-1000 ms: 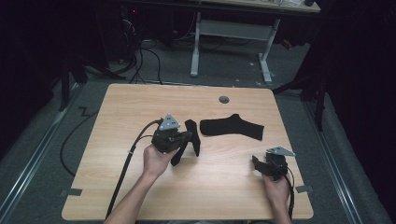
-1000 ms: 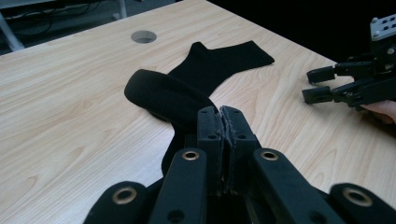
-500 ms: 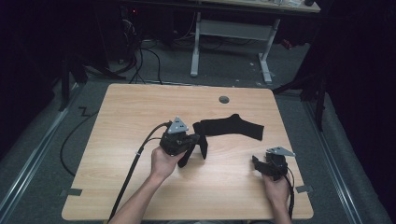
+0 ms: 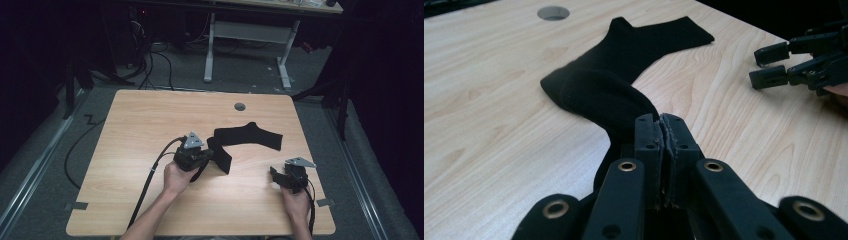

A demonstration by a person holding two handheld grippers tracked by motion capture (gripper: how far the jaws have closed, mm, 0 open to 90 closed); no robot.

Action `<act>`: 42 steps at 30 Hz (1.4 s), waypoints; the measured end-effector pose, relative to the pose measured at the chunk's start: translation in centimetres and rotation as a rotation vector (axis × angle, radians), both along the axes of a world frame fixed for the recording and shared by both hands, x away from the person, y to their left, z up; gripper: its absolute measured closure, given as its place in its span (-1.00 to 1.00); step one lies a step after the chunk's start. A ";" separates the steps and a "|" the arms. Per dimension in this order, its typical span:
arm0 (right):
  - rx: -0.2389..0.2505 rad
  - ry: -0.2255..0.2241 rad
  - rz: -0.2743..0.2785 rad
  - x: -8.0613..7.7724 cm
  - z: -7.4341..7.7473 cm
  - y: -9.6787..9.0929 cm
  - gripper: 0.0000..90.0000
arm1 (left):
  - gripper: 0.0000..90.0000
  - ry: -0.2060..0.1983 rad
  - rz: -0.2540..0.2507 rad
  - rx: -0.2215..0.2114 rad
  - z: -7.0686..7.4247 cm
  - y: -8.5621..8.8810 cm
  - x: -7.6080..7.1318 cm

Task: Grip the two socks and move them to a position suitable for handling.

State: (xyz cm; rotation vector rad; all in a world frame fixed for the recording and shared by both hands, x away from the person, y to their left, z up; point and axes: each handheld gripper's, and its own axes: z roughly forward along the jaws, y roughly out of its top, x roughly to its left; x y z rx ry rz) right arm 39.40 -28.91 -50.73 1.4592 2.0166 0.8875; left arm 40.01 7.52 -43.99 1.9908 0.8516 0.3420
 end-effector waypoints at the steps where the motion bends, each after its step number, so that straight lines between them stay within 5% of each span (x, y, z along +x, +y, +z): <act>1: 0.000 0.000 0.000 0.0 0.0 0.0 -0.17 | 0.92 0.002 0.001 0.004 -0.2 0.0 0.0; 42: 0.001 -0.003 -0.002 0.0 0.0 0.0 -0.17 | 0.90 0.060 0.066 0.060 -4.1 -0.2 0.4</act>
